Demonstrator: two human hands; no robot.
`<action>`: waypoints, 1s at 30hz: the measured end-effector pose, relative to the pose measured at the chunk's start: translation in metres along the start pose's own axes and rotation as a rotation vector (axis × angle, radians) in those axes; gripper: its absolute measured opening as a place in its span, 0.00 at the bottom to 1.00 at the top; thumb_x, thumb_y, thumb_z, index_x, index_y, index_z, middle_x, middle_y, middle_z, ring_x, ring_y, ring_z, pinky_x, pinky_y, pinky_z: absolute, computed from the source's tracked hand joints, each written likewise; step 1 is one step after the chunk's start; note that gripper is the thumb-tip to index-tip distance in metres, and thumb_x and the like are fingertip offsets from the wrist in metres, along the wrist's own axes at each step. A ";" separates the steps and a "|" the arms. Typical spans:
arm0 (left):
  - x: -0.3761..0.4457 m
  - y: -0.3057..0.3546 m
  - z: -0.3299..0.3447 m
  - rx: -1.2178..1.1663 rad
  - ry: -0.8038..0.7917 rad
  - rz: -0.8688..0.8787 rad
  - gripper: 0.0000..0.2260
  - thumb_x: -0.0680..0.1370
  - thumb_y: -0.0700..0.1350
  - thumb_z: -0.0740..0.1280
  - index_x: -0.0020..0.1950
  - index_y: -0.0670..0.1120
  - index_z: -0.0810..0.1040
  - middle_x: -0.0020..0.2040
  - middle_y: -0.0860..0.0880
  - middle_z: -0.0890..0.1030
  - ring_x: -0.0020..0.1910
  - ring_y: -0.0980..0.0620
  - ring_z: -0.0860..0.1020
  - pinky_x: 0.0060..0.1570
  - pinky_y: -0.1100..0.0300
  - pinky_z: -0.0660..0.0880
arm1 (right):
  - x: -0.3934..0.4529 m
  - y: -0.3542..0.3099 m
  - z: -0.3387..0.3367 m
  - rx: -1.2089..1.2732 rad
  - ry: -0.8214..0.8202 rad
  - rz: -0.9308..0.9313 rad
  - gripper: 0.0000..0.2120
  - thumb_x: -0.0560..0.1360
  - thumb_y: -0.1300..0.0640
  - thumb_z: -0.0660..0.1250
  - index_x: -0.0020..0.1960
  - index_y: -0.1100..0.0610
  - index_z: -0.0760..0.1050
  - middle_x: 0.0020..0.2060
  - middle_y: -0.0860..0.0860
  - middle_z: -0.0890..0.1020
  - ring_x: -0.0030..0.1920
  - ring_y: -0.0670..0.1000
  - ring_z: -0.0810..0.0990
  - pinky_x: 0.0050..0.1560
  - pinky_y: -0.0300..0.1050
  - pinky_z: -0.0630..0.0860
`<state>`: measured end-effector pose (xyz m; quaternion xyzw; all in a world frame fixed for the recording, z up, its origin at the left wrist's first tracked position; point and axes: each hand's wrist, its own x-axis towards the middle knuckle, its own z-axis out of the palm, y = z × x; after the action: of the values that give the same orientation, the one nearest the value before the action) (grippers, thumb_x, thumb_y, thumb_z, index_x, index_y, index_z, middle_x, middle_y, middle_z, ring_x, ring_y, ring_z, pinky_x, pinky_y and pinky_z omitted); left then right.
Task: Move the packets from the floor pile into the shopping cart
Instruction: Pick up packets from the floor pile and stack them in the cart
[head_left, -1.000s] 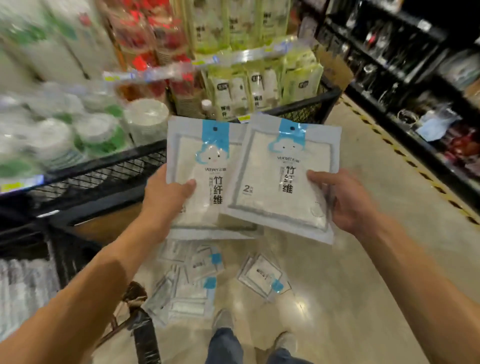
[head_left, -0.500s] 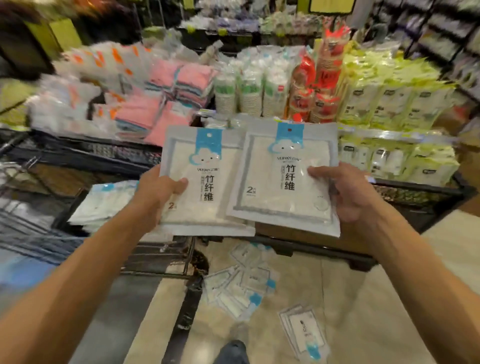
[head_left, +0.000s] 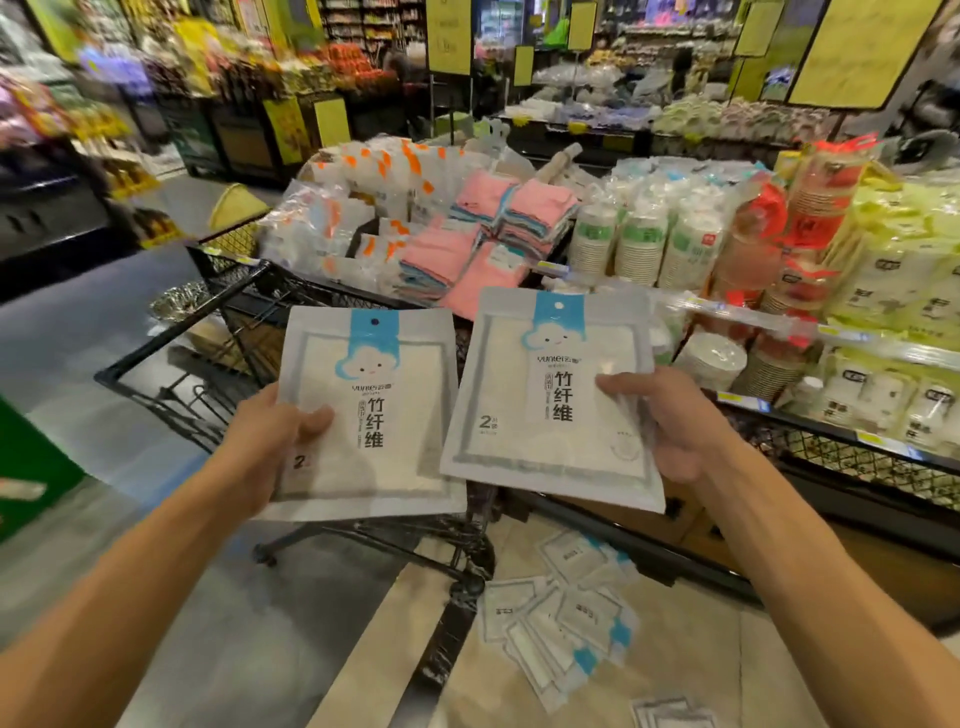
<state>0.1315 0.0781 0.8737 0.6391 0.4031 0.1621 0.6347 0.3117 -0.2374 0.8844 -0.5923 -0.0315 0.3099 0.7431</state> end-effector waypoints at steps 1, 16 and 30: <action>0.009 0.001 -0.016 -0.012 0.005 0.002 0.10 0.79 0.32 0.67 0.52 0.47 0.77 0.45 0.45 0.85 0.42 0.45 0.85 0.37 0.52 0.80 | 0.005 0.004 0.013 0.009 -0.004 0.002 0.17 0.79 0.67 0.66 0.66 0.61 0.77 0.58 0.60 0.86 0.58 0.63 0.85 0.59 0.65 0.81; 0.157 0.003 -0.144 -0.043 -0.032 -0.089 0.11 0.80 0.32 0.65 0.56 0.47 0.77 0.49 0.41 0.86 0.49 0.36 0.85 0.50 0.38 0.81 | 0.122 0.052 0.172 0.005 0.025 0.059 0.17 0.78 0.69 0.66 0.66 0.63 0.78 0.56 0.62 0.86 0.57 0.65 0.85 0.56 0.64 0.83; 0.324 0.013 -0.166 -0.035 0.178 -0.154 0.12 0.77 0.31 0.69 0.57 0.44 0.77 0.51 0.41 0.85 0.50 0.37 0.84 0.51 0.38 0.81 | 0.316 0.059 0.205 0.032 -0.019 0.171 0.19 0.78 0.70 0.66 0.68 0.64 0.77 0.59 0.62 0.85 0.59 0.65 0.84 0.64 0.67 0.77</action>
<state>0.2174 0.4265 0.8107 0.5780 0.5031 0.1759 0.6180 0.4571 0.1025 0.7910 -0.5777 0.0173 0.3783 0.7231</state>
